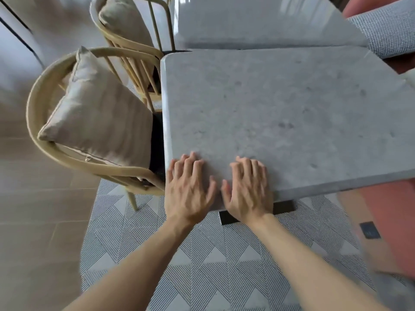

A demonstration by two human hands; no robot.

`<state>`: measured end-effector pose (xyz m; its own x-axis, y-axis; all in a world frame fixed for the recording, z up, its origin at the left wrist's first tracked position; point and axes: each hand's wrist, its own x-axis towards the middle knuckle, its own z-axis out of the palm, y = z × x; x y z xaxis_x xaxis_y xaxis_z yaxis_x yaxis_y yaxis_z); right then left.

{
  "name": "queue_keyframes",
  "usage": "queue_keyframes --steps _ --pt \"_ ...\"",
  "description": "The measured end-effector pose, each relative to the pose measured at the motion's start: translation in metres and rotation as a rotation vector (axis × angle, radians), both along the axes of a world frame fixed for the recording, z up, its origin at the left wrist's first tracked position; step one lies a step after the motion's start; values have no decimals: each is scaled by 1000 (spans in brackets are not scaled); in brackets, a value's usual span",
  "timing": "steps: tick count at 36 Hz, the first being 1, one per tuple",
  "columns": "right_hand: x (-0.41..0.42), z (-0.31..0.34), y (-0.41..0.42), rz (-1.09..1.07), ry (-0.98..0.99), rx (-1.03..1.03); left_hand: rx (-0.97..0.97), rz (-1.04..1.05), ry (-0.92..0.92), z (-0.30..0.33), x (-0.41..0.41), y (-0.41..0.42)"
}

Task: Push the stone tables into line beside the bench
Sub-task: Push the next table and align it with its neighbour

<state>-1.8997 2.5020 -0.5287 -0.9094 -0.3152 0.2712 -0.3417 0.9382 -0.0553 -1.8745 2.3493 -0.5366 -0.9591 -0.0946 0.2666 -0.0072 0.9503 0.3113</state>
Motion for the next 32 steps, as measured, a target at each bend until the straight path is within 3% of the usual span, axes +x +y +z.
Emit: queue_keyframes --steps 7,32 --pt "-7 -6 0 24 54 -37 8 -1 93 -6 -5 -2" --pt "-26 -4 -18 13 55 -41 -8 -22 17 2 -29 -19"
